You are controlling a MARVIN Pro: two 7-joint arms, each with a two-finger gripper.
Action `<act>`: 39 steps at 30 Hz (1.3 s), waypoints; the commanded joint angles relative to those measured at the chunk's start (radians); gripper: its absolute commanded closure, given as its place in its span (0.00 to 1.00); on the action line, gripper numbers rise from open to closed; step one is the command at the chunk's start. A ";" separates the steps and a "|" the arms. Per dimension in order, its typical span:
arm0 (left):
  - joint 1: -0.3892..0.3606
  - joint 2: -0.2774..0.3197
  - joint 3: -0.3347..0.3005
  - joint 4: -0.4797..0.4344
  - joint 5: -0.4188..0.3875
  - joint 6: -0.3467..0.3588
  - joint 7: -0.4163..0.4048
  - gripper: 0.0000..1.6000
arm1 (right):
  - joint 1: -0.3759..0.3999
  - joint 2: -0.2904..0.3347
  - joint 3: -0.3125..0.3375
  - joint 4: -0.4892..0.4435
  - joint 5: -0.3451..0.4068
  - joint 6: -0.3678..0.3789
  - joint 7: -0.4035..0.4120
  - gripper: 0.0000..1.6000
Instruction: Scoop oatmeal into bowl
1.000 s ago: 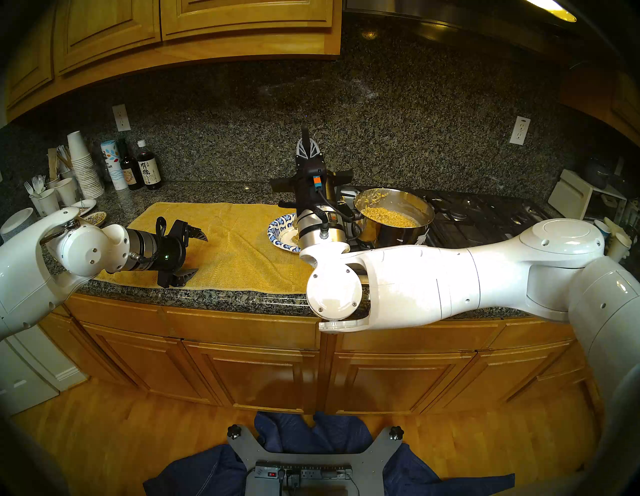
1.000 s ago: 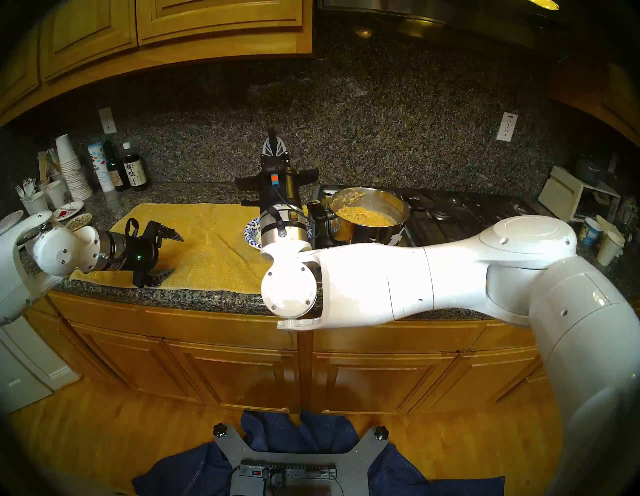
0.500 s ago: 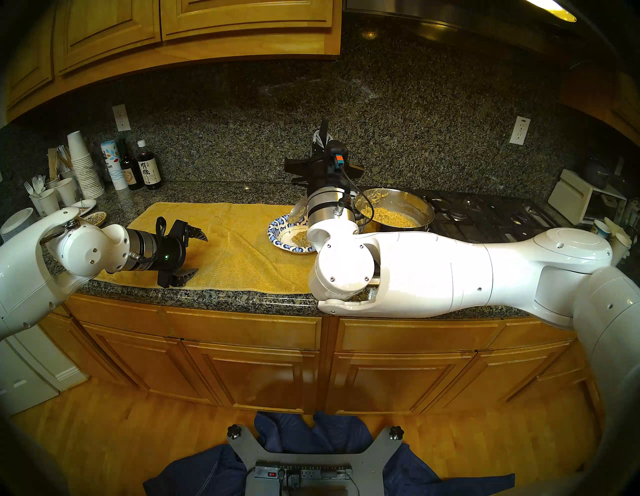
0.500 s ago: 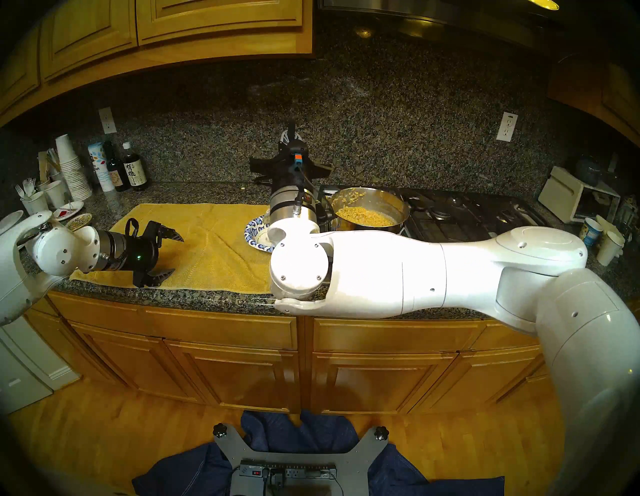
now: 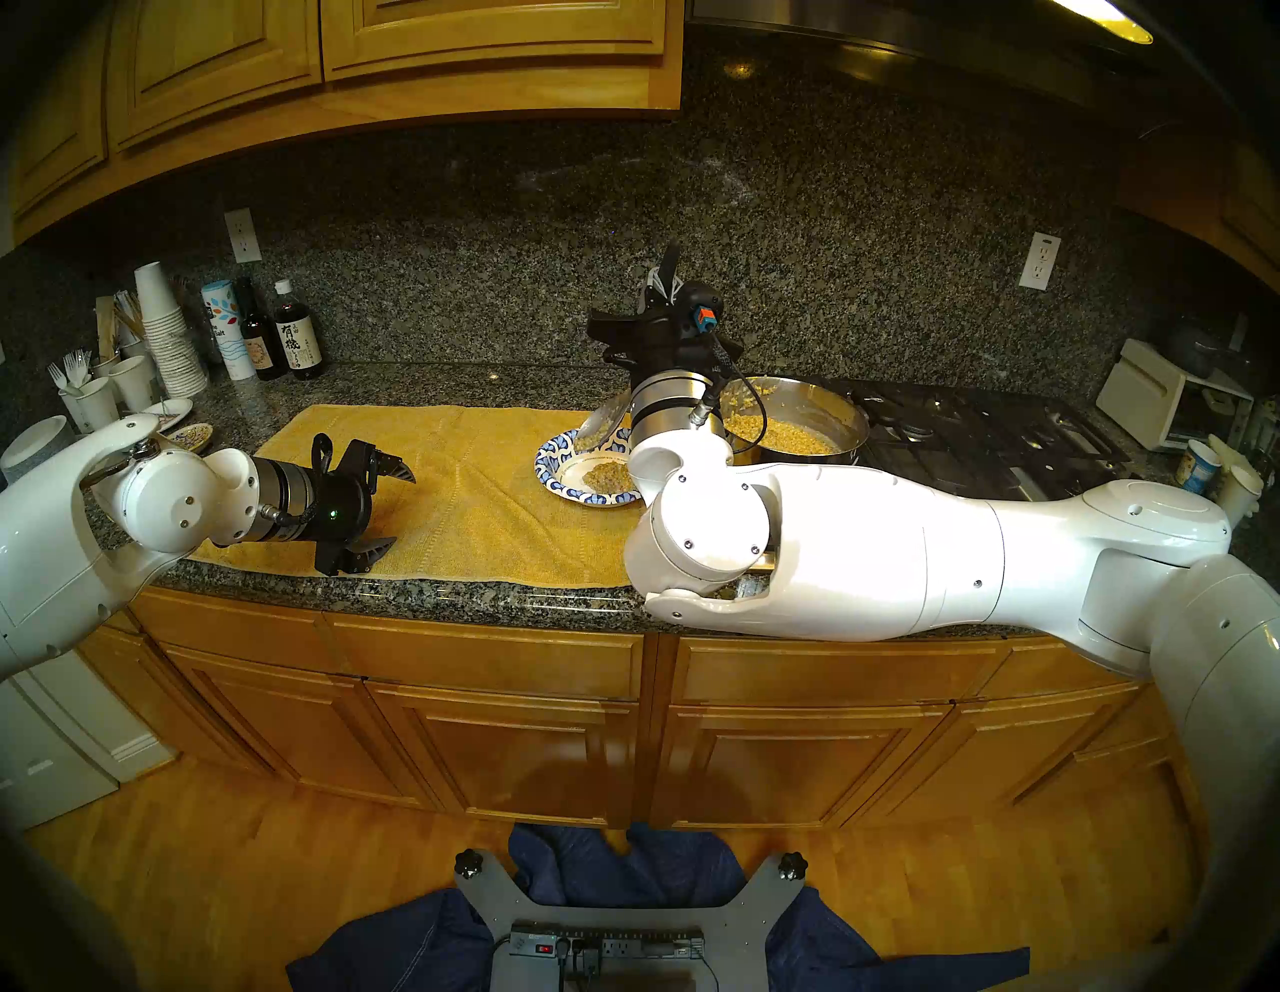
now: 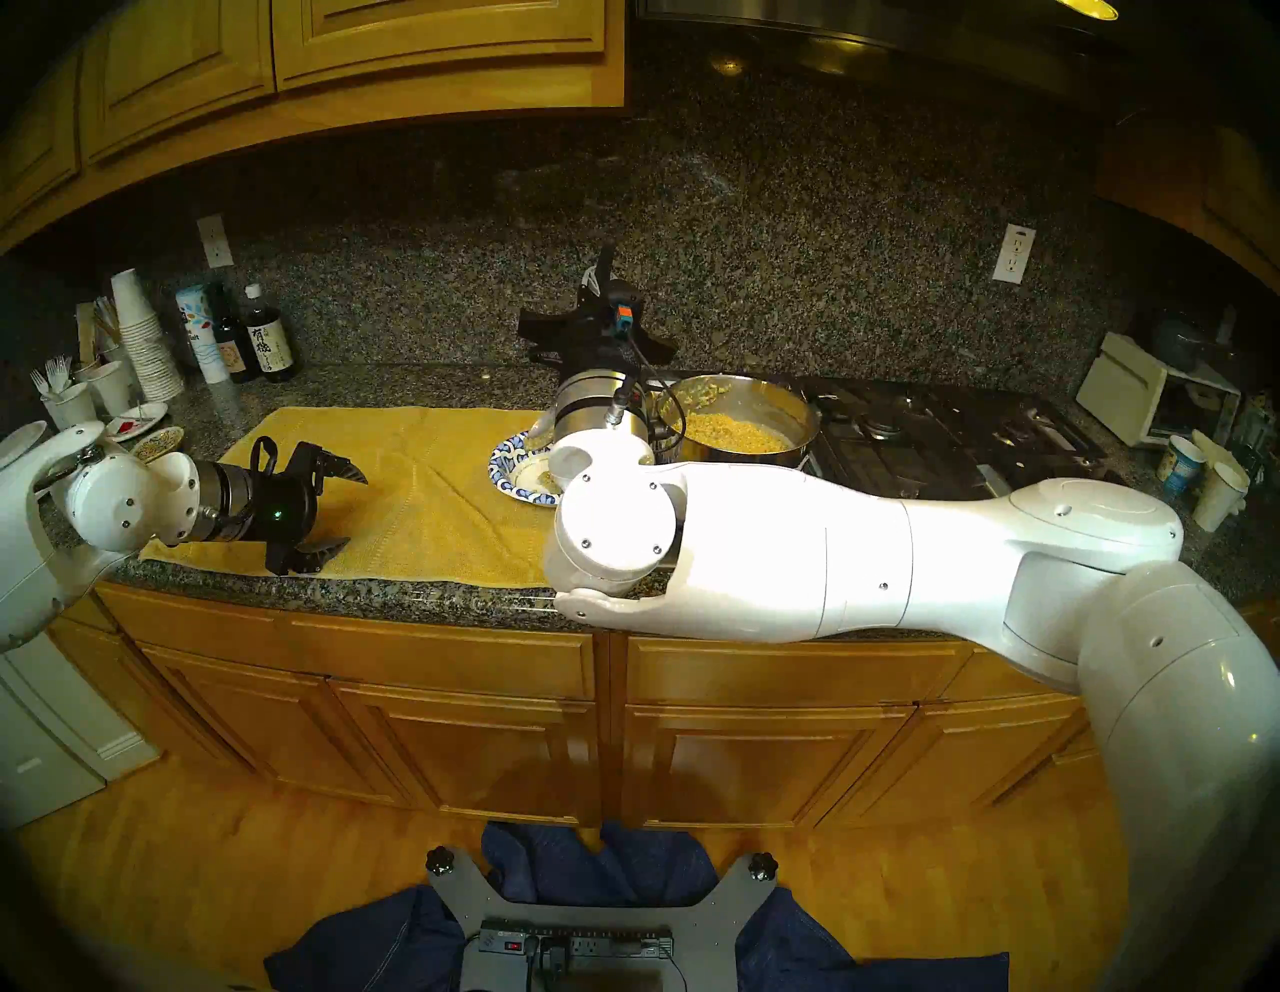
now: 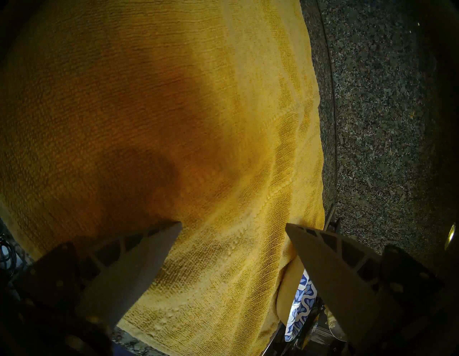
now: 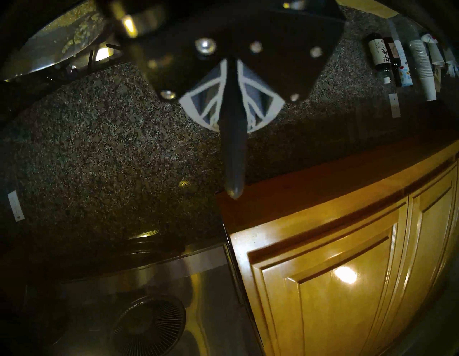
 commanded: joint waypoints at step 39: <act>-0.002 -0.001 -0.002 0.001 0.001 -0.001 -0.001 0.00 | -0.031 0.367 0.317 -0.049 0.063 -0.038 -0.060 1.00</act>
